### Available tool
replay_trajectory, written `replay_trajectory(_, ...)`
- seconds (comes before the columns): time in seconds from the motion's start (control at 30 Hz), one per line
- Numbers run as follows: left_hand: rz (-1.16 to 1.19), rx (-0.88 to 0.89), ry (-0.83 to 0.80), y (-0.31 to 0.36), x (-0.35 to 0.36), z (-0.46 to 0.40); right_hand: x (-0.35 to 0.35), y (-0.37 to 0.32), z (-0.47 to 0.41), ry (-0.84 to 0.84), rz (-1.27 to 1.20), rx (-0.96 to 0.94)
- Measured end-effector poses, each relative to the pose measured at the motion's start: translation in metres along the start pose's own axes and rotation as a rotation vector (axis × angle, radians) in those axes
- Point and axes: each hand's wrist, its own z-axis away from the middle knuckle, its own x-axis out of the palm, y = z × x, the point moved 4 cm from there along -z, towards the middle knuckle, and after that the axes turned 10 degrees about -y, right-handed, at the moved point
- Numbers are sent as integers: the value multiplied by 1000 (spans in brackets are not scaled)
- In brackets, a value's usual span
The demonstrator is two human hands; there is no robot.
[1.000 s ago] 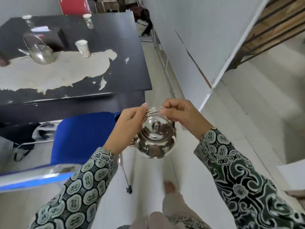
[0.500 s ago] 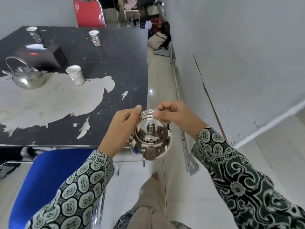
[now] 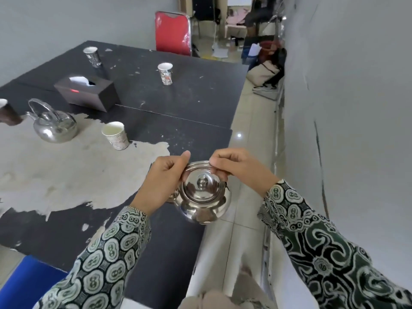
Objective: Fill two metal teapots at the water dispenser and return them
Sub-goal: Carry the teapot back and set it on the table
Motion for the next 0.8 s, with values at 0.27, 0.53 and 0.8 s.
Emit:
replay_trajectory(0.27, 55, -151, 269, -20, 4, -88, -75, 28, -85, -312, -65, -3)
replay_trajectory(0.53, 43, -171, 499, -27, -11, -179, -141, 34, -164, -548, 31, -53)
replay_trajectory(0.8, -53, -203, 578, -58, -44, -257, -171, 59, -260, -604, 10, -18)
